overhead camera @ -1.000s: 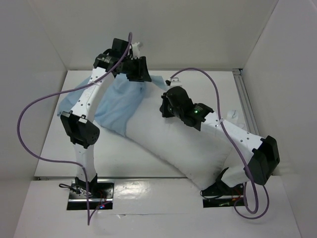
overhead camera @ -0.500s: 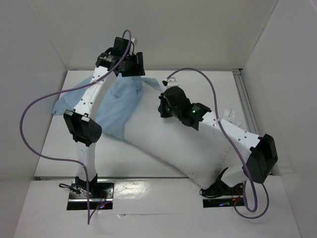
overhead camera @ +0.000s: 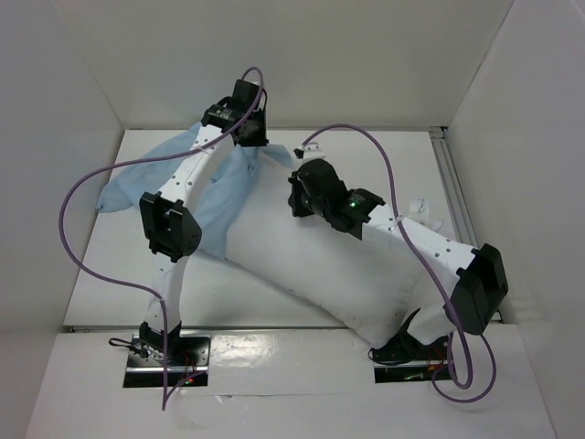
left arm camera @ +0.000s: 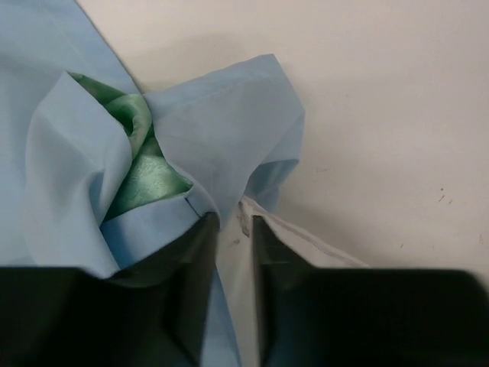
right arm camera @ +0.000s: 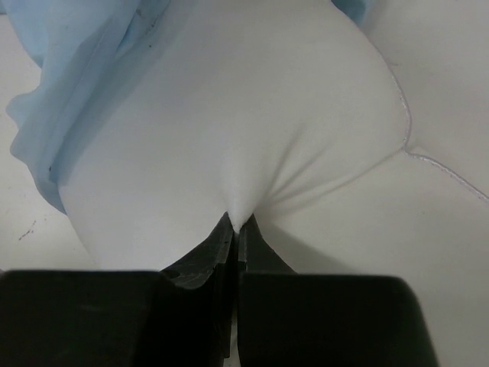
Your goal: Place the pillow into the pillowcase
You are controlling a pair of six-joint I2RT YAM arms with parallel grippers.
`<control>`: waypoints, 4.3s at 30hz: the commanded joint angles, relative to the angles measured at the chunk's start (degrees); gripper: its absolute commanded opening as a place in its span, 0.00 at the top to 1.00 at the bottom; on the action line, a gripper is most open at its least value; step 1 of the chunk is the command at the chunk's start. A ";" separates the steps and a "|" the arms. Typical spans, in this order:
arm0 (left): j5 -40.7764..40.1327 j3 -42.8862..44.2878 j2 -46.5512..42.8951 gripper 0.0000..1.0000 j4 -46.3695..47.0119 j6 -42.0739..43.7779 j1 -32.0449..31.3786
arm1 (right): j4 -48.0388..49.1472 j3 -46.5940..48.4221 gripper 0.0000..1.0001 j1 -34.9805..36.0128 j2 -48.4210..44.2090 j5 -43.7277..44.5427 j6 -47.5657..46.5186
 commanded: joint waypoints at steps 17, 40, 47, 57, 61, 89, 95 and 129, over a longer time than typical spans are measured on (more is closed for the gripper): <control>-12.84 -7.16 -7.82 0.45 7.50 0.72 -1.69 | 1.92 4.51 1.00 1.77 1.03 -0.51 -0.18; -17.94 -4.25 -2.55 0.29 6.80 -3.06 -1.16 | 1.39 4.51 1.00 2.30 1.03 -0.51 -0.70; -20.31 -5.32 -2.02 0.31 6.80 -3.06 -1.16 | 1.39 3.98 1.00 2.30 1.03 0.01 -0.70; -23.13 -5.93 -0.35 0.29 6.80 -1.92 -1.16 | 1.39 4.60 1.00 2.30 1.55 0.01 -1.23; -20.76 -6.46 -0.35 0.40 6.80 -0.78 -1.16 | 0.86 4.60 1.00 2.30 1.55 0.01 -1.23; 3.94 -12.51 -15.37 1.00 9.61 -10.86 -12.76 | 8.06 8.21 1.00 2.91 1.65 5.45 -4.04; 6.92 -12.27 -9.95 1.00 13.83 -13.25 -11.89 | 14.04 -0.75 1.00 2.91 -2.13 9.50 -0.18; -5.54 -90.19 -79.18 0.21 12.77 -21.49 -3.17 | -17.15 8.21 0.00 3.70 -0.90 5.47 -12.83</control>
